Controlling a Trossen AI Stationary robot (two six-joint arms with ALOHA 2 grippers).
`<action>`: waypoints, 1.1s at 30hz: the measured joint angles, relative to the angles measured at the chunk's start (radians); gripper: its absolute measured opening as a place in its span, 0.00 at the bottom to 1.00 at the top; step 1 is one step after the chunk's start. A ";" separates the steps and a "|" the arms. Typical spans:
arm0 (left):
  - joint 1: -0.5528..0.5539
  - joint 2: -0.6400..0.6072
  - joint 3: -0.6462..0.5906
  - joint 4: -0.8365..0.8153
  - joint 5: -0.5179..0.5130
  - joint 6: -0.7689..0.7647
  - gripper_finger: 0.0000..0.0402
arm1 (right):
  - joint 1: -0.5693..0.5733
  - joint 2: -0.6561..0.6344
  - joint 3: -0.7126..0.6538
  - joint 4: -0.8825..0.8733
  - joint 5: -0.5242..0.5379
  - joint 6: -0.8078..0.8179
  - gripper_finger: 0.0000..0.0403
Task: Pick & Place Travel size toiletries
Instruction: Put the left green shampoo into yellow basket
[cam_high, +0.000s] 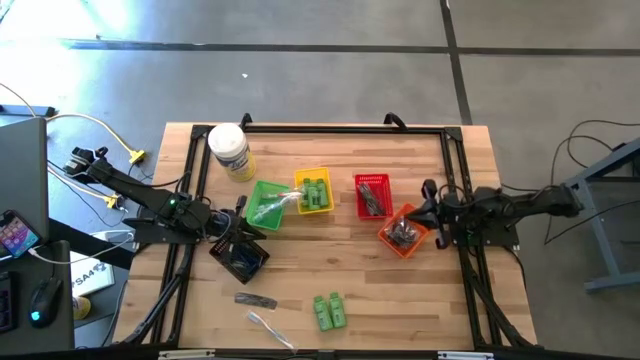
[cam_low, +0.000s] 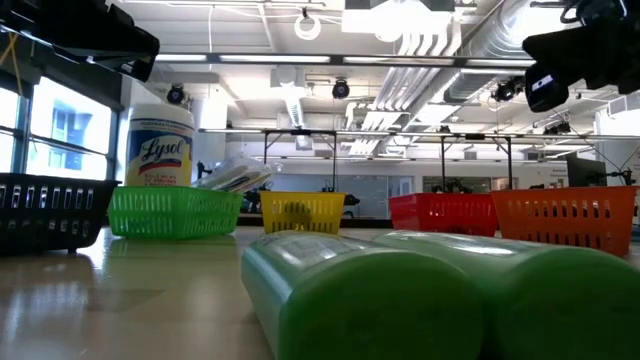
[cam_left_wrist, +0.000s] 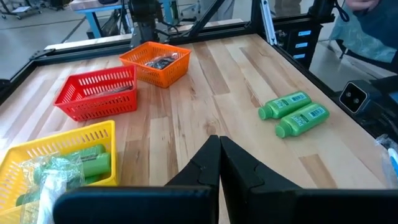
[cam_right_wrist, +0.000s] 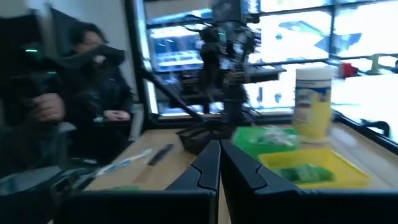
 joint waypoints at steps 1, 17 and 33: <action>0.000 0.000 0.000 0.000 0.000 0.000 0.00 | 0.000 -0.007 -0.017 0.020 -0.026 -0.003 0.01; 0.000 0.002 0.000 0.000 0.000 -0.026 0.00 | 0.000 -0.018 -0.035 -0.012 -0.087 0.015 0.01; 0.000 0.093 0.000 0.004 0.000 -0.056 0.00 | -0.001 -0.098 -0.036 0.008 -0.104 -0.022 0.01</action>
